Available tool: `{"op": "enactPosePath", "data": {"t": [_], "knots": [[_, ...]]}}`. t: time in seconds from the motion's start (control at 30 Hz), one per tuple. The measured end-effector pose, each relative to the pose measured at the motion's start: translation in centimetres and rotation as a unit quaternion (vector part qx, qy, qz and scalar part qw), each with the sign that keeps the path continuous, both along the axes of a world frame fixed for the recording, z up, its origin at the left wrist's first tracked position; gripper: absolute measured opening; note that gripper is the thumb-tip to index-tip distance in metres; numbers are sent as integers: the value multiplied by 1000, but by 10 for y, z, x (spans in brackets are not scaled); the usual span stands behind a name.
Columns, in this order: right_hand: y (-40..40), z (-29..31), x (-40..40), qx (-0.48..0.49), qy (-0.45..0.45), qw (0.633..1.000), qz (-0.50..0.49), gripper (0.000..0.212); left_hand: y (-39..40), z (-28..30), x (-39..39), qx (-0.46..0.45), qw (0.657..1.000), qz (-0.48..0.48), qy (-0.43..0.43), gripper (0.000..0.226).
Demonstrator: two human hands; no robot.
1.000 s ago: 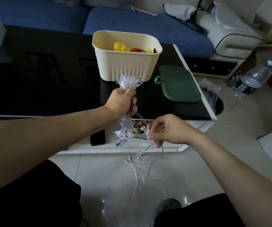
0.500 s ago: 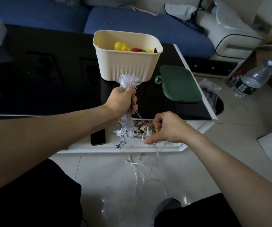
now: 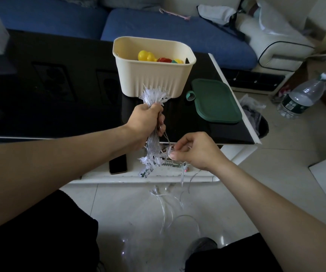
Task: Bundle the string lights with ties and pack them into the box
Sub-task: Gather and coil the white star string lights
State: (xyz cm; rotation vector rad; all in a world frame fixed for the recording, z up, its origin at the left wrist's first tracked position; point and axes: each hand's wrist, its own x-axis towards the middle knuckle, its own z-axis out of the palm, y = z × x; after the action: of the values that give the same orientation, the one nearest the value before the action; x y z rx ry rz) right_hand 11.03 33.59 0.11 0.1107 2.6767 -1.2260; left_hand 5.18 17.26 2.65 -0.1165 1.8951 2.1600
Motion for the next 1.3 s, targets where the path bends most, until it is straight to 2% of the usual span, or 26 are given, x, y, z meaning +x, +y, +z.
{"op": "enactPosePath", "data": {"t": [0.27,0.43,0.63,0.83,1.17,1.3], "knots": [[-9,4,0,20,22,999,-41,46,0,3,0,28,999,3,-22,23],[-12,-1,0,-48,-20,998,-28,38,-2,6,1,39,998,7,-39,26],[-15,5,7,-127,-69,987,64,25,-3,7,1,45,998,9,-41,25],[-16,8,7,-74,-105,983,129,12,-4,2,1,7,1000,-6,-17,25],[-10,15,8,-50,-121,981,142,18,-2,-1,2,-27,999,-21,-1,22],[-7,12,6,-35,-119,980,157,6,-1,-2,3,-36,999,-30,1,23]]}}
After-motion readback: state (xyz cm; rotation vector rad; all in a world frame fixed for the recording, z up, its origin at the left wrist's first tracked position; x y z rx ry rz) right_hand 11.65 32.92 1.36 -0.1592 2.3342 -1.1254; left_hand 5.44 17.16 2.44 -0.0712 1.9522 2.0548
